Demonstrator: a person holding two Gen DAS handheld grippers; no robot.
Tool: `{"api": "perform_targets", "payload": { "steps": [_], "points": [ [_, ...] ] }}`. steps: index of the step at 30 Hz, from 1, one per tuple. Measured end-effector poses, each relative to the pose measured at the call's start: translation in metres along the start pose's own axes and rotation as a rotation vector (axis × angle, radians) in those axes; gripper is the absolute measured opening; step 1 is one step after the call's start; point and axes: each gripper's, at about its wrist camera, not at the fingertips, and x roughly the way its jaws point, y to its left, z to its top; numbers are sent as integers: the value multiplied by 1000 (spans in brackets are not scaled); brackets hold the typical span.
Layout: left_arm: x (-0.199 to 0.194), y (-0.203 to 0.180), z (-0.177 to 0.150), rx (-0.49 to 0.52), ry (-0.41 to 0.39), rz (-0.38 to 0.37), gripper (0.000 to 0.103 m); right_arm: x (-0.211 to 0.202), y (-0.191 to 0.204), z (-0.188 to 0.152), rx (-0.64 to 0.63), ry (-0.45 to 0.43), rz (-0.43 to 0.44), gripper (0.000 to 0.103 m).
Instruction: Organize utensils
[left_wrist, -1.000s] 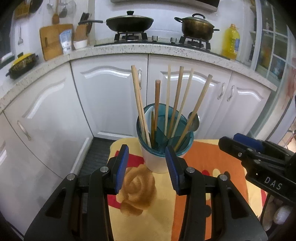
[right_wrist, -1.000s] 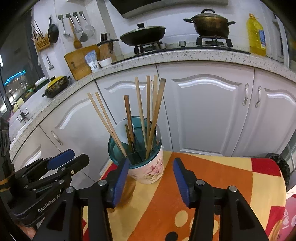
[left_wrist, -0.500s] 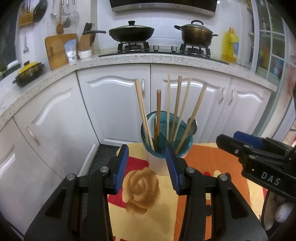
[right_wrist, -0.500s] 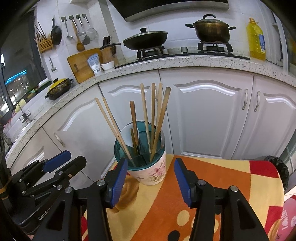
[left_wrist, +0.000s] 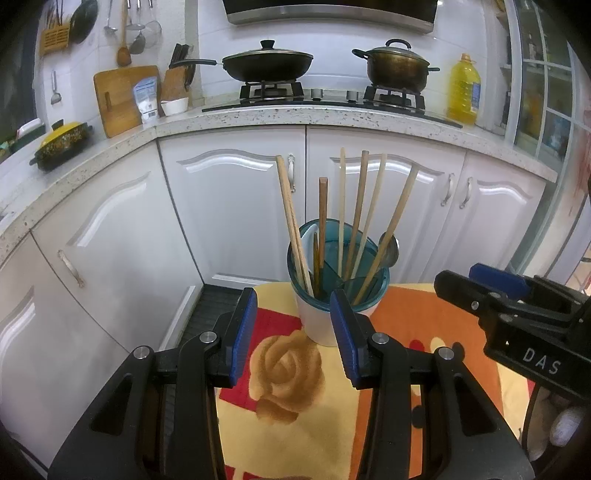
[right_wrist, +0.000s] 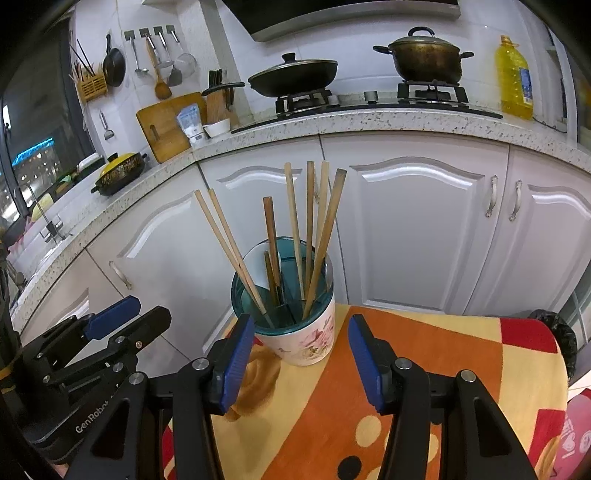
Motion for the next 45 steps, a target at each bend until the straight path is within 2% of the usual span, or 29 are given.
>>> {"api": "perform_targets", "payload": {
  "steps": [45],
  "points": [
    [-2,9,-4,-33,6,18,40,7,12,-6,-32,24,3,54]
  ]
}}
